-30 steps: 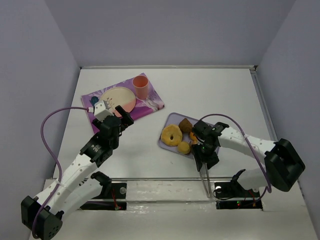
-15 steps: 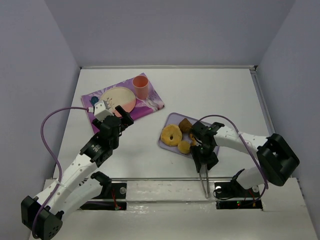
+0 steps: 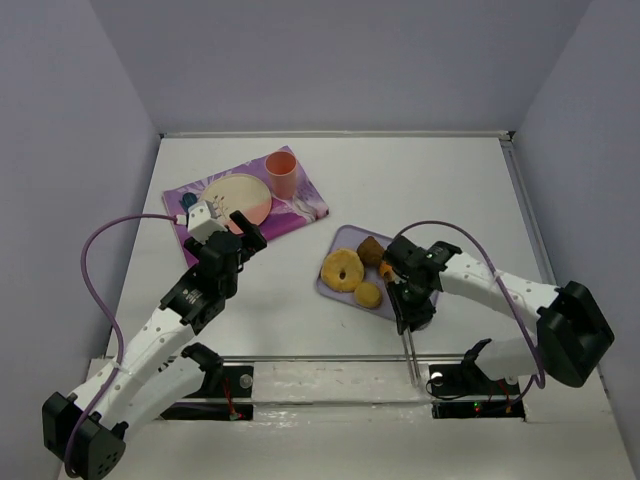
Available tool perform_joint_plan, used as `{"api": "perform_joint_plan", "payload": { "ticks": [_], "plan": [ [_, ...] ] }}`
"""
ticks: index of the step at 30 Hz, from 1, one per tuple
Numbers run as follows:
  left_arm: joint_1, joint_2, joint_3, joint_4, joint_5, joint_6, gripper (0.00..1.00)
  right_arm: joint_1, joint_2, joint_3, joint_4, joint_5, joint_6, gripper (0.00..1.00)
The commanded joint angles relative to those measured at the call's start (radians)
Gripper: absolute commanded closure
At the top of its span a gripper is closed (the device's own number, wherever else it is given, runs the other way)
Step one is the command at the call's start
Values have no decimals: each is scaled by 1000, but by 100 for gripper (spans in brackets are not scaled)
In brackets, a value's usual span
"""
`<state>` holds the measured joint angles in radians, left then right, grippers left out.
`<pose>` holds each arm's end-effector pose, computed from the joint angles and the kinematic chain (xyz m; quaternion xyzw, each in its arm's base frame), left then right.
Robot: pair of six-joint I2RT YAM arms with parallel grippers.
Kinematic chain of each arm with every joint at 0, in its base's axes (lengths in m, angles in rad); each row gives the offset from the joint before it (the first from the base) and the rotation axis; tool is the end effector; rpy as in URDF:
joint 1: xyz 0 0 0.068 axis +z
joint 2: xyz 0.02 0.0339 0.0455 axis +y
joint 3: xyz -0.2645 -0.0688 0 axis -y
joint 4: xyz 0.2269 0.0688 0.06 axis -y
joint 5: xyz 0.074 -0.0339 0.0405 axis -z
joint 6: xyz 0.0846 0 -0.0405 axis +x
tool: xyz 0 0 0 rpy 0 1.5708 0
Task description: Place the bread
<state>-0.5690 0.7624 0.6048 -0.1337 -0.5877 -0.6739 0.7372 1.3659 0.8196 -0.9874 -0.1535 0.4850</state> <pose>0.1942 -0.0685 0.2784 -0.2129 0.7577 -0.1438 0.5999 0.1372 0.1421 0.1484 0.1268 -0.9888 -0.0734 0.0288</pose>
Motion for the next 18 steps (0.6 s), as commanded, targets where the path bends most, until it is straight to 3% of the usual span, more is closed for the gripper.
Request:
{"api": "perform_joint_plan", "payload": {
  "ticks": [1, 6, 11, 15, 18],
  "plan": [
    [4, -8, 0, 19, -23, -4, 1, 10, -83, 113, -77, 55, 15, 82],
    [6, -15, 1, 19, -20, -4, 1, 10, -128, 264, -96, 42, -22, 82],
    [8, -47, 9, 6, -32, -15, 1, 37, -87, 392, 59, -23, -72, 83],
    [9, -97, 26, -47, -86, -49, 1, 77, 100, 507, 240, -118, -132, 83],
    [11, -143, 30, -95, -130, -78, 1, 129, 267, 691, 240, -115, -197, 83]
  ]
}}
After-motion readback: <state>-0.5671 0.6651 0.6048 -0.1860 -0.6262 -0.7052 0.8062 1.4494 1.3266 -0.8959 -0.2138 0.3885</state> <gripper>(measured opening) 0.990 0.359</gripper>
